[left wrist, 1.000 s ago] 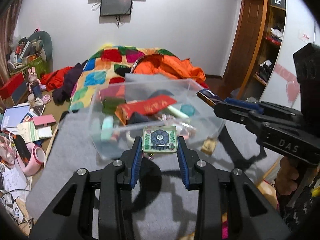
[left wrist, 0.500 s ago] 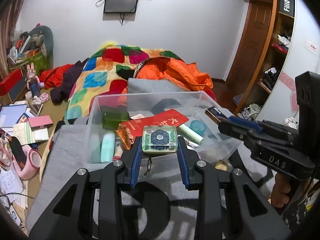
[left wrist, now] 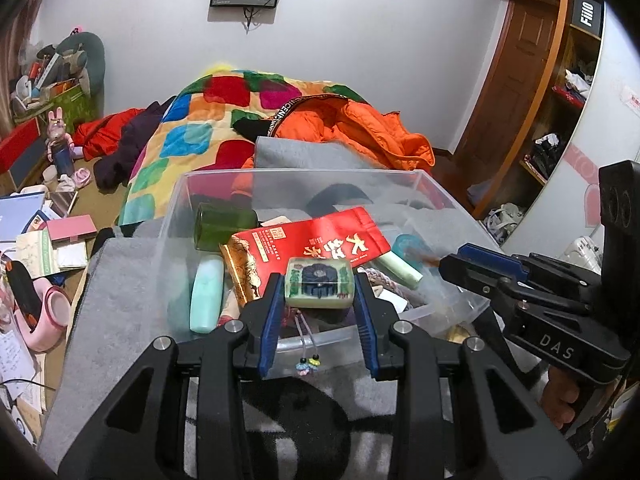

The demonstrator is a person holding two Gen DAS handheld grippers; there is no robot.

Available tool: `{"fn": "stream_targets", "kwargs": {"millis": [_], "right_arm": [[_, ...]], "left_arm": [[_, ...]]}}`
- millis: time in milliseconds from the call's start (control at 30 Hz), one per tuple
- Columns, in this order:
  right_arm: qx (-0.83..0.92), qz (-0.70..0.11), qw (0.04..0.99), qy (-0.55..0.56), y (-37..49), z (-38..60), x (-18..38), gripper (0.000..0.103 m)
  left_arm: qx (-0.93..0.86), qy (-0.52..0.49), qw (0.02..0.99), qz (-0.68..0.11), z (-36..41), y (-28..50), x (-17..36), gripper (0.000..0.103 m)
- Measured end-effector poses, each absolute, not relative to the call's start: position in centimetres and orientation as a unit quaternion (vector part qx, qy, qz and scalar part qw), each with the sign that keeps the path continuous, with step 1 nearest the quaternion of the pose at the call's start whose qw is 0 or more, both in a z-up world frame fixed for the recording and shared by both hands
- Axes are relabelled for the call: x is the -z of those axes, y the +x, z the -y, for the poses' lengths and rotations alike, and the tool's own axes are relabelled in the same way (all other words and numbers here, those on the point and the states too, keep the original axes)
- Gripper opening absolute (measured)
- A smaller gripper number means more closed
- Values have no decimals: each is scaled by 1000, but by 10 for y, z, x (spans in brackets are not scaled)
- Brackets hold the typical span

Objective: Organize objects
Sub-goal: 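Carry the Max box and green packet into the clear box and open both grippers, then grasp the gold tin with the right gripper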

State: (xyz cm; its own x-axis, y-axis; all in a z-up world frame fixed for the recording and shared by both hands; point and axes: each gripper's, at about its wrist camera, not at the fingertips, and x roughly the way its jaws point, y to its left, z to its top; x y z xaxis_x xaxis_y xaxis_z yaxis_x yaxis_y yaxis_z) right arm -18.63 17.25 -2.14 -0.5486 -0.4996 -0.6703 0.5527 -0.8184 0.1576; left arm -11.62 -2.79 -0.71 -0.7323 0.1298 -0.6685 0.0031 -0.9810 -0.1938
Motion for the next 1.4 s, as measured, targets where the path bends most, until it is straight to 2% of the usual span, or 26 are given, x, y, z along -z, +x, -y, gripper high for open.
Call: {"fn": "stream_targets", "kwargs": {"millis": [300,567,633,733,1000,1267,1400], "right_arm": [[881,-39,302,362,-171,-183,12,27],[884,-49,314,343,-138,-204,4,37],[883,-53,314,346,-133,-207,7,44],[879,-59,310,357,-129,-212,17,51],[855,-53,296,422,-145,-214,59,51],[851,-54,291,433,-149,-203,72,51],[858,-63,277,429,-151,-196,76,50]], "left_arm": [[-930,-357,33,78,29,-105,3,34],[-933,-349,39,85,33,-85,-5,34],[-934,-347,40,80,32,-76,-6,35],[-935,-347,37,68,30,-62,-4,40],[-925,-375,12,54,32,-44,24,52],[-905,-417,20,84,34,-51,62,53],[-914,-401,18,65,24,-44,66,64]]}}
